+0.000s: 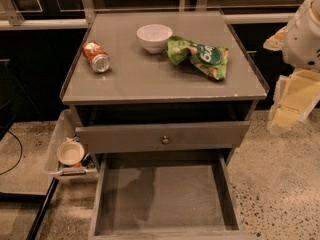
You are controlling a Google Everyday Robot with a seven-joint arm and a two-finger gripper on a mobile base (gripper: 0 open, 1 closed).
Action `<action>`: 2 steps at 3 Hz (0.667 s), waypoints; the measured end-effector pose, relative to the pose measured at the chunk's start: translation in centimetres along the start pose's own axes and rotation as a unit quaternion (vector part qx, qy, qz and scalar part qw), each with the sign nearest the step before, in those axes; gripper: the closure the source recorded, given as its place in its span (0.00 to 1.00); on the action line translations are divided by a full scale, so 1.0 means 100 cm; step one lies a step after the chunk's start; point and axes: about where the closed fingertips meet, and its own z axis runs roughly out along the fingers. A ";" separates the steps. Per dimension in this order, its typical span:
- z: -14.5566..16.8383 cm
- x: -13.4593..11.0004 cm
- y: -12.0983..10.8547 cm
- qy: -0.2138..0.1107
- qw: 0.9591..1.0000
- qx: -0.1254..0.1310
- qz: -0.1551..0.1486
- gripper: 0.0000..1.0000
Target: Place green rice chip bag into middle drawer
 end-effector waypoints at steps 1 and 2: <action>0.000 0.000 0.000 0.000 1.000 0.000 0.000 0.00; 0.002 -0.006 -0.009 -0.016 1.000 0.006 -0.005 0.00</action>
Offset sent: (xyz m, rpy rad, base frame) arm 0.0238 0.0074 -0.0024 0.0562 -0.0267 0.0366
